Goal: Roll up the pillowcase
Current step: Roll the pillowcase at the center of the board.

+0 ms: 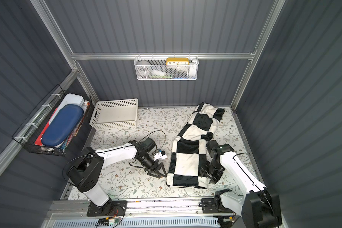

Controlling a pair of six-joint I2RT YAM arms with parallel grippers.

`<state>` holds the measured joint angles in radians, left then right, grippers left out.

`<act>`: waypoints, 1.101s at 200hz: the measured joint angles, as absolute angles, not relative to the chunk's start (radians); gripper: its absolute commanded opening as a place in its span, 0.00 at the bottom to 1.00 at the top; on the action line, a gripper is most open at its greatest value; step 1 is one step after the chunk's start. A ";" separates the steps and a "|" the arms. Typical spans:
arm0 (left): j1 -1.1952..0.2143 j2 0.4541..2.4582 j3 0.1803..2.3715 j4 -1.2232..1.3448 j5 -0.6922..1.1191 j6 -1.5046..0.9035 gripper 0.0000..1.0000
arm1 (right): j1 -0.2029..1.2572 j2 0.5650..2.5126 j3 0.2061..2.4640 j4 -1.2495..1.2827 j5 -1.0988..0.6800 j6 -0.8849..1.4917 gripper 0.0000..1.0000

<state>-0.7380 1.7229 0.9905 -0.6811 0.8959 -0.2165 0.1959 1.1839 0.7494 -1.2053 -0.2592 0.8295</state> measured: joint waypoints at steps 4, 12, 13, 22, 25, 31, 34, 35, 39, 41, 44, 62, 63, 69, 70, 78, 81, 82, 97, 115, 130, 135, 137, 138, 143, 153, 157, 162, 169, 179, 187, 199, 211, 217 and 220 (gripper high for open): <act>-0.743 1.728 0.991 -0.680 0.893 -0.218 0.74 | 0.195 1.201 0.743 -1.200 -0.261 0.827 0.56; -0.751 1.735 0.991 -0.677 0.890 -0.221 0.75 | 0.193 1.234 0.731 -1.186 -0.266 0.822 0.56; -0.753 1.736 0.991 -0.676 0.889 -0.223 0.75 | 0.193 1.240 0.728 -1.182 -0.267 0.822 0.56; -0.758 1.744 0.991 -0.674 0.886 -0.230 0.79 | 0.191 1.264 0.717 -1.161 -0.270 0.818 0.57; -0.759 1.746 0.991 -0.672 0.882 -0.233 0.80 | 0.191 1.270 0.712 -1.155 -0.271 0.816 0.57; -0.761 1.750 0.991 -0.670 0.876 -0.239 0.81 | 0.191 1.279 0.705 -1.144 -0.274 0.813 0.57; -0.764 1.752 0.992 -0.670 0.871 -0.245 0.81 | 0.191 1.282 0.702 -1.142 -0.274 0.810 0.57; -0.764 1.753 0.992 -0.670 0.871 -0.247 0.81 | 0.191 1.283 0.701 -1.141 -0.274 0.810 0.57; -0.767 1.756 0.993 -0.669 0.863 -0.250 0.81 | 0.191 1.286 0.699 -1.138 -0.273 0.807 0.57; -0.767 1.757 0.993 -0.670 0.861 -0.252 0.81 | 0.191 1.288 0.697 -1.138 -0.273 0.806 0.57; -0.769 1.761 0.995 -0.670 0.855 -0.255 0.81 | 0.191 1.290 0.696 -1.137 -0.273 0.801 0.57; -0.786 1.782 1.004 -0.664 0.830 -0.274 0.81 | 0.191 1.293 0.691 -1.131 -0.265 0.790 0.57; -0.787 1.784 1.004 -0.664 0.829 -0.275 0.81 | 0.190 1.293 0.691 -1.130 -0.264 0.789 0.57; -0.794 1.793 1.008 -0.659 0.823 -0.283 0.81 | 0.189 1.293 0.687 -1.127 -0.259 0.788 0.57; -0.794 1.794 1.008 -0.658 0.822 -0.284 0.81 | 0.189 1.293 0.686 -1.126 -0.257 0.788 0.57; -0.805 1.810 1.017 -0.653 0.814 -0.297 0.80 | 0.185 1.293 0.677 -1.118 -0.253 0.788 0.57; -0.809 1.815 1.021 -0.653 0.811 -0.300 0.79 | 0.185 1.293 0.673 -1.116 -0.252 0.788 0.57; -0.810 1.817 1.022 -0.652 0.810 -0.301 0.79 | 0.184 1.294 0.672 -1.115 -0.252 0.788 0.56; -0.839 1.859 1.054 -0.648 0.797 -0.318 0.77 | 0.182 1.311 0.664 -1.110 -0.245 0.786 0.55; -0.880 1.901 1.092 -0.641 0.781 -0.339 0.74 | 0.180 1.336 0.656 -1.090 -0.242 0.776 0.51; -0.903 1.908 1.098 -0.636 0.777 -0.357 0.70 | 0.180 1.343 0.641 -1.072 -0.242 0.765 0.43; -0.906 1.908 1.098 -0.638 0.772 -0.363 0.68 | 0.179 1.344 0.635 -1.066 -0.245 0.761 0.42; -0.907 1.908 1.097 -0.638 0.770 -0.365 0.68 | 0.179 1.345 0.633 -1.065 -0.247 0.760 0.41; -0.907 1.908 1.097 -0.638 0.769 -0.367 0.67 | 0.179 1.345 0.630 -1.062 -0.250 0.754 0.41; -0.908 1.908 1.097 -0.638 0.765 -0.371 0.65 | 0.179 1.345 0.624 -1.055 -0.255 0.754 0.40; -0.907 1.908 1.097 -0.638 0.753 -0.384 0.61 | 0.179 1.350 0.606 -1.039 -0.272 0.741 0.39; -0.907 1.908 1.095 -0.638 0.750 -0.387 0.58 | 0.179 1.353 0.601 -1.036 -0.278 0.742 0.38; -0.907 1.908 1.094 -0.637 0.745 -0.390 0.54 | 0.179 1.359 0.595 -1.032 -0.286 0.738 0.36; -0.905 1.908 1.091 -0.636 0.736 -0.396 0.48 | 0.179 1.365 0.591 -1.031 -0.292 0.733 0.33; -0.905 1.913 1.090 -0.637 0.728 -0.409 0.42 | 0.179 1.367 0.589 -1.027 -0.293 0.723 0.28; -0.905 1.921 1.091 -0.637 0.721 -0.408 0.35 | 0.179 1.364 0.589 -1.024 -0.294 0.724 0.25; -0.905 1.934 1.097 -0.643 0.718 -0.413 0.27 | 0.179 1.361 0.590 -1.024 -0.294 0.717 0.20; -0.906 1.945 1.106 -0.648 0.711 -0.413 0.22 | 0.179 1.354 0.590 -1.024 -0.294 0.719 0.13; -0.906 1.948 1.111 -0.651 0.707 -0.413 0.20 | 0.179 1.348 0.590 -1.023 -0.292 0.721 0.09; -0.906 1.950 1.113 -0.652 0.705 -0.412 0.20 | 0.179 1.345 0.590 -1.024 -0.291 0.725 0.08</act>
